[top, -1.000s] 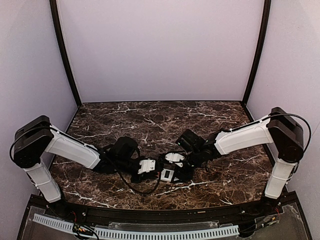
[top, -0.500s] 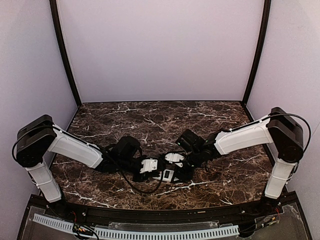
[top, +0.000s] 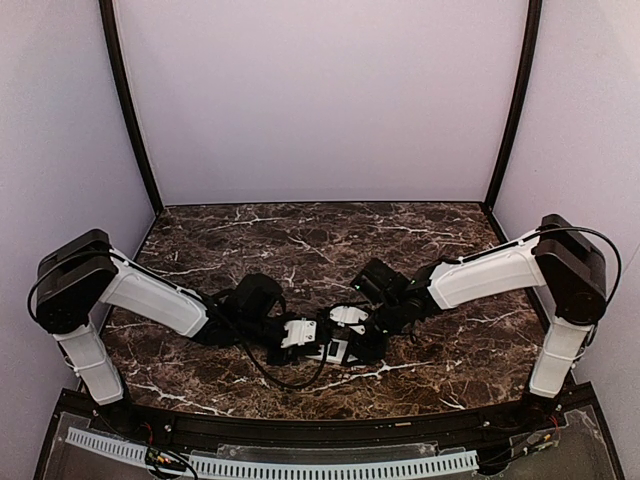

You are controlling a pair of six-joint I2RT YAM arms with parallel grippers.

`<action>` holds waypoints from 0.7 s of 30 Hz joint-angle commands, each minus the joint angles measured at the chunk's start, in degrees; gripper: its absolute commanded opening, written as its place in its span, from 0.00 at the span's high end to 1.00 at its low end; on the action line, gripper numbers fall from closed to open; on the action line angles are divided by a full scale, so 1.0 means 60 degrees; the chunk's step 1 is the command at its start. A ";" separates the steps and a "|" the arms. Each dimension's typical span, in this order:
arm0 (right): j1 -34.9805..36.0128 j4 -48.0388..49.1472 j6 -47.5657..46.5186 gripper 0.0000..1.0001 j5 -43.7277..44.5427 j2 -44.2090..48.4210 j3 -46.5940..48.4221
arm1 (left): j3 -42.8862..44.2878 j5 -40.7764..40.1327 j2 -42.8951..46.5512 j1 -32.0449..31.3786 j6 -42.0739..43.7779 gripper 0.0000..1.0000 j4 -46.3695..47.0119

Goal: Load the batteries into the remote control
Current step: Load the battery into the battery compartment.

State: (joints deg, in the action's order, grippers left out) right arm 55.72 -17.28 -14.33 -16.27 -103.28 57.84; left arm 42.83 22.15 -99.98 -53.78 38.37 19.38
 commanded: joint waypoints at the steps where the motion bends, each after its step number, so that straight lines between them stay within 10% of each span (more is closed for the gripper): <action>1: 0.0239 -0.0677 0.0000 0.76 -0.0319 -0.0481 -0.0120 | 0.0062 0.0205 -0.0272 0.0157 -0.0062 0.92 -0.0011; 21: 0.0317 -0.0701 -0.0071 0.79 -0.0414 -0.0441 -0.0149 | -0.0141 0.0775 -0.1022 0.0660 -0.0333 0.96 0.0886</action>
State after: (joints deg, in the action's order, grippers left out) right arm 55.72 -17.30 -14.35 -16.25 -103.28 57.87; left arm 43.03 29.41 -103.85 -51.24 36.93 25.26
